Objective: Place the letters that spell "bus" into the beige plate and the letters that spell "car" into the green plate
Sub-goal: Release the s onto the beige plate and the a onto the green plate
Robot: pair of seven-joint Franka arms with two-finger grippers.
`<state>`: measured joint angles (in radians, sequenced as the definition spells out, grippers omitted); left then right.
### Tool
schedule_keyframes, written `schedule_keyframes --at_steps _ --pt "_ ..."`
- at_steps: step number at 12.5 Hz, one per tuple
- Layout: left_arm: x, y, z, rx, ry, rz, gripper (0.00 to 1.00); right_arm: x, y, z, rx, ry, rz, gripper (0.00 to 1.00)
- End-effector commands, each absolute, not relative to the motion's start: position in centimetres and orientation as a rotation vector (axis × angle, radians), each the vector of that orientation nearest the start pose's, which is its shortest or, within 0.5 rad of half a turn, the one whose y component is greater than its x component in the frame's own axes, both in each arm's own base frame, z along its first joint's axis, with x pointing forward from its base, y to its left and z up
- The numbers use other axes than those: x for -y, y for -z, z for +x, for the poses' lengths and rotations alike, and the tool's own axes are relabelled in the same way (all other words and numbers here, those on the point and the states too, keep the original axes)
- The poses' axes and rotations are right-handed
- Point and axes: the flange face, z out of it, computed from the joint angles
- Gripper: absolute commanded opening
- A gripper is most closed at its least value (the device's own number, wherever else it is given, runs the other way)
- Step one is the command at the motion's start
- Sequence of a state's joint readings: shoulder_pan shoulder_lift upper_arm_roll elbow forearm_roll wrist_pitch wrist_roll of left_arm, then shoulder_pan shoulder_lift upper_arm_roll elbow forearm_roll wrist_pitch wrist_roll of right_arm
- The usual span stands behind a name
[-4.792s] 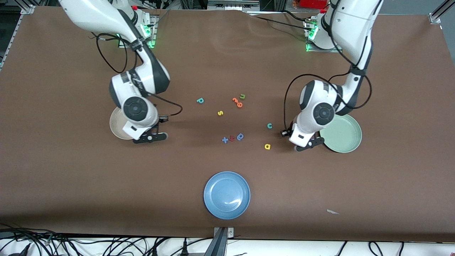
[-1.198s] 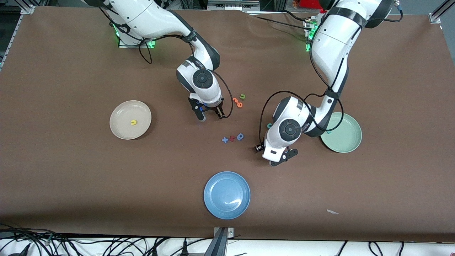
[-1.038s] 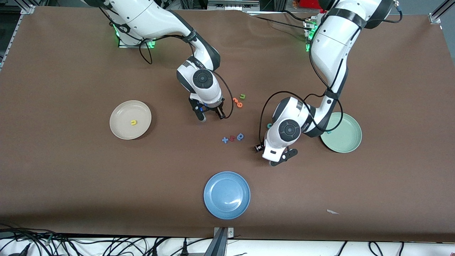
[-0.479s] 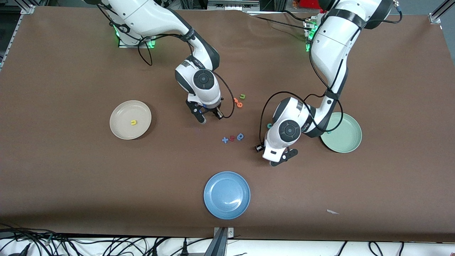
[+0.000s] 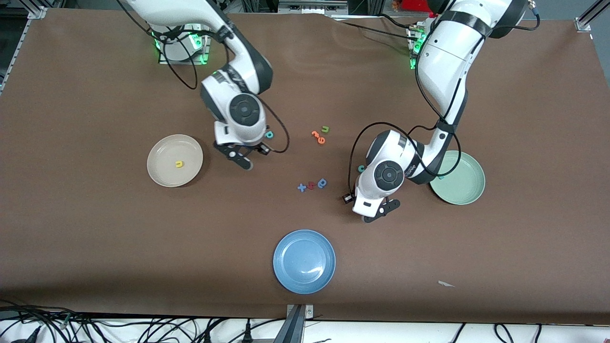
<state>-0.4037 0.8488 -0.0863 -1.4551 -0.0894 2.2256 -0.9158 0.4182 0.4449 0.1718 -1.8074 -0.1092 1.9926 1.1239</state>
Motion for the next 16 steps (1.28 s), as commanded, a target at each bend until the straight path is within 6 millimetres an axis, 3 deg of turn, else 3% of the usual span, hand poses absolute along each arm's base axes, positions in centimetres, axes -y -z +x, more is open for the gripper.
schedule_keyframes --at_steps 1,3,6,9,11,12,15,16 --pt "32.4 -16.4 63.0 0.798 -0.232 -3.054 0.22 -25.0 -29.6 51.5 -0.519 -0.382 -3.28 0.15" --pt "32.1 -17.1 63.3 0.802 -0.227 -3.057 0.22 -19.8 -28.5 51.4 -0.442 -0.491 -3.255 0.15" --pt "30.7 -19.9 64.0 0.799 -0.263 -3.036 0.22 -12.1 -24.5 50.9 -0.275 -0.575 -3.179 0.15" --pt "26.2 -24.1 64.9 0.72 -0.358 -3.015 0.22 -9.1 -21.5 50.6 -0.205 -0.531 -3.126 0.16" --pt "20.5 -26.7 65.4 0.618 -0.49 -2.997 0.22 -8.9 -20.6 50.9 -0.198 -0.508 -3.131 0.16" --pt "17.4 -27.1 65.1 0.539 -0.585 -2.988 0.22 -8.9 -20.6 50.9 -0.197 -0.505 -3.131 0.16" --pt "7.0 -26.9 66.0 0.399 -0.681 -3.008 0.22 -8.5 -19.8 51.1 -0.184 -0.489 -3.133 0.17" --pt "4.6 -25.6 65.5 0.334 -0.7 -2.978 0.22 -8.3 -19.6 51.1 -0.185 -0.494 -3.134 0.31"
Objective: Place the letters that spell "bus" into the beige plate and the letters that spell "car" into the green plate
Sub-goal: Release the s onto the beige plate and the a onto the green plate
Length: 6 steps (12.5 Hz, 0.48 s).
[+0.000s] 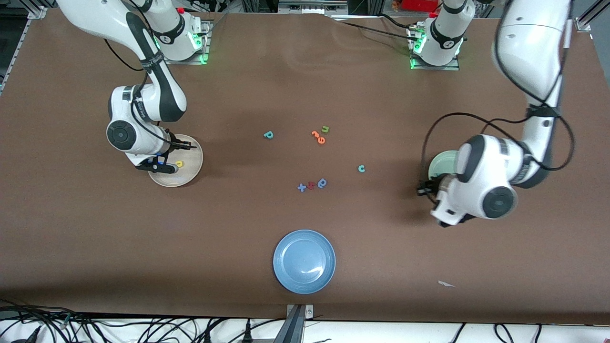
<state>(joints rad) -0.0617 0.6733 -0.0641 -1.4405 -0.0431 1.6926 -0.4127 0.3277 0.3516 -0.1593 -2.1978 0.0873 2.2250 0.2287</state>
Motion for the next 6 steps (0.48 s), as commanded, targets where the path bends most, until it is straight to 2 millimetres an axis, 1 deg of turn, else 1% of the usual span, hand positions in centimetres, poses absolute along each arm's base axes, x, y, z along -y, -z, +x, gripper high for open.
schedule_keyframes --at_steps 1,2,3,4,5,6 --pt "1.7 -24.6 65.2 0.274 -0.713 -2.951 0.23 -8.3 -19.6 51.1 -0.191 -0.496 -3.132 0.61" --pt "-0.4 -24.0 64.9 0.229 -0.733 -2.956 0.23 -8.3 -19.8 51.1 -0.199 -0.499 -3.133 0.81" --pt "-2.1 -23.9 64.9 0.202 -0.737 -2.975 0.24 -8.7 -20.1 51.1 -0.203 -0.498 -3.132 0.82" --pt "-2.5 -23.6 64.8 0.191 -0.745 -2.976 0.26 -9.5 -20.7 51.1 -0.199 -0.497 -3.131 0.82" --pt "-2.6 -23.2 64.7 0.194 -0.757 -2.975 0.37 -11.1 -21.2 51.1 -0.222 -0.497 -3.129 0.82" --pt "-2.5 -23.1 64.6 0.191 -0.761 -2.974 0.58 -13.6 -21.8 51.0 -0.252 -0.478 -3.128 0.81"
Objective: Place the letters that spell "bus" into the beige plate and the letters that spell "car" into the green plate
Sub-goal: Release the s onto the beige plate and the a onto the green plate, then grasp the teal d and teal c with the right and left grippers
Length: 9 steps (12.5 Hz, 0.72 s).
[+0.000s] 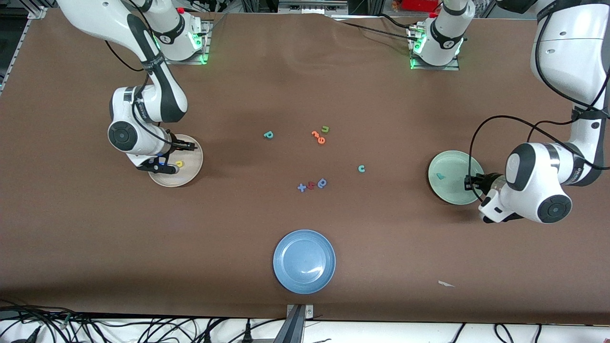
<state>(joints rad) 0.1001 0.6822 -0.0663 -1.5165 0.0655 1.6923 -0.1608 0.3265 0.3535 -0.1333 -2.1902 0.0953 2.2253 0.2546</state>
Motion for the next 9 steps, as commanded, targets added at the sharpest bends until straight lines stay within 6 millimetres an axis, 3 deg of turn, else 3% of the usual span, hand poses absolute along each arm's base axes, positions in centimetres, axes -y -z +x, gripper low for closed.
schedule_keyframes --at_steps 1,2,4,6,9 --pt "-2.4 -23.1 64.5 0.189 -0.763 -2.973 0.84 -16.8 -22.3 50.7 -0.316 -0.463 -3.126 0.81" --pt "-2.3 -23.3 64.6 0.187 -0.761 -2.974 0.99 -19.4 -22.9 50.5 -0.436 -0.441 -3.12 0.77" --pt "-0.5 -24.6 64.8 0.194 -0.741 -2.993 0.99 -24.8 -23.7 49.6 -0.603 -0.402 -3.11 0.77" --pt "3.9 -26.1 64.8 0.32 -0.733 -3.035 0.99 -30.9 -23.3 47.2 -0.806 -0.333 -3.084 0.76" --pt "11.9 -27.0 64.5 0.524 -0.686 -3.034 0.96 -35.9 -21.9 44.7 -1.106 -0.226 -2.965 0.75"
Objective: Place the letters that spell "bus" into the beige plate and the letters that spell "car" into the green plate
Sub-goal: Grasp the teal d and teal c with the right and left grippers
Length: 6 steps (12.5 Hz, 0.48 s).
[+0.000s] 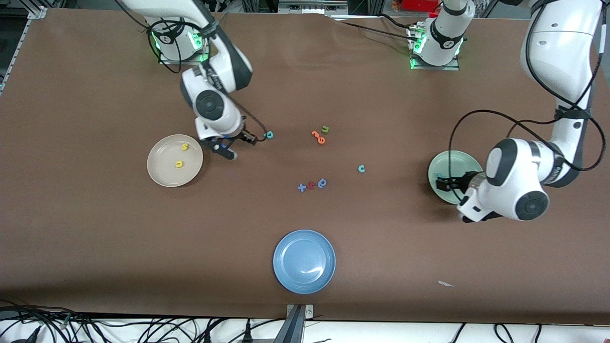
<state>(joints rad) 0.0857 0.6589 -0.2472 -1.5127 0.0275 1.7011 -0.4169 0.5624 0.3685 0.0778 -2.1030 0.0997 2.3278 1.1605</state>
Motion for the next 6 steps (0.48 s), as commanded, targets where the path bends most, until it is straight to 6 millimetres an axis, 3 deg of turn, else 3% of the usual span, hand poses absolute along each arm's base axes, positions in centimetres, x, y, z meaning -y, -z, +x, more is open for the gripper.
schedule_keyframes --at_steps 1,2,6 --pt "14.5 -26.9 64.3 0.585 -0.652 -3.042 0.96 -37.6 -21.6 43.6 -1.158 -0.198 -2.932 0.75" --pt "16.9 -26.5 64.0 0.643 -0.609 -3.042 0.93 -38.6 -21.2 43.0 -1.185 -0.182 -2.913 0.75" --pt "24.5 -23.4 61.1 0.763 -0.453 -3.051 0.91 -38.5 -19.3 42.7 -1.208 -0.183 -2.908 0.69"
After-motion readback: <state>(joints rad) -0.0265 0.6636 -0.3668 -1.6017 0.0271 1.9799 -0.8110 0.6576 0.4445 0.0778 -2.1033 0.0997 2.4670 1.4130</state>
